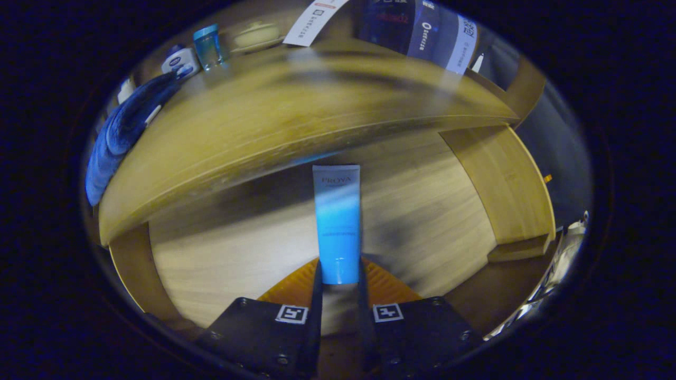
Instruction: Pull open the drawer, take out the items inside it, and place them on the countertop above the cabinet.
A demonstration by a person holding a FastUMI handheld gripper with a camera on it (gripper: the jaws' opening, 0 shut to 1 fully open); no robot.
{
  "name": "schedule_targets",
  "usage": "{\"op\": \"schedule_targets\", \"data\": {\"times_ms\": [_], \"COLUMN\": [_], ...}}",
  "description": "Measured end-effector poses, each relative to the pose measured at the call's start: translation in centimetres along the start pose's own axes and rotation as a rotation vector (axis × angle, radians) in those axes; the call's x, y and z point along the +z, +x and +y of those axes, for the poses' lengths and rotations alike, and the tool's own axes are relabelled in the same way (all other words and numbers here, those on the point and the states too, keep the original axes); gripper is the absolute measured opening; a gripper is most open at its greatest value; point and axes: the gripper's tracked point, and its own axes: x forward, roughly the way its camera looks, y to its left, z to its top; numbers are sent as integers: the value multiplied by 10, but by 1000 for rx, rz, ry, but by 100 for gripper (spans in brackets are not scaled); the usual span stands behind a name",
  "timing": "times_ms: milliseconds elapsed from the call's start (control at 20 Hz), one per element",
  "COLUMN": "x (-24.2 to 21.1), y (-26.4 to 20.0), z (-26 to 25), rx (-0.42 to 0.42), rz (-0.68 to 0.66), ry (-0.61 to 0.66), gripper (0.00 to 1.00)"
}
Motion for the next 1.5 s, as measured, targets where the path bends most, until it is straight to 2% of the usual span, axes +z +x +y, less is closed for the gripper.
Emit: {"op": "schedule_targets", "data": {"times_ms": [350,900,1200,1500], "x": [0,-21,-7,38], "y": [-50,-139,-182,-187], "z": [-20,-47,-44,-16], "rx": [-112,-204,-194,-100], "rz": [-45,-170,-296,-389], "ry": [-16,74,112,76], "gripper": [30,30,30,30]}}
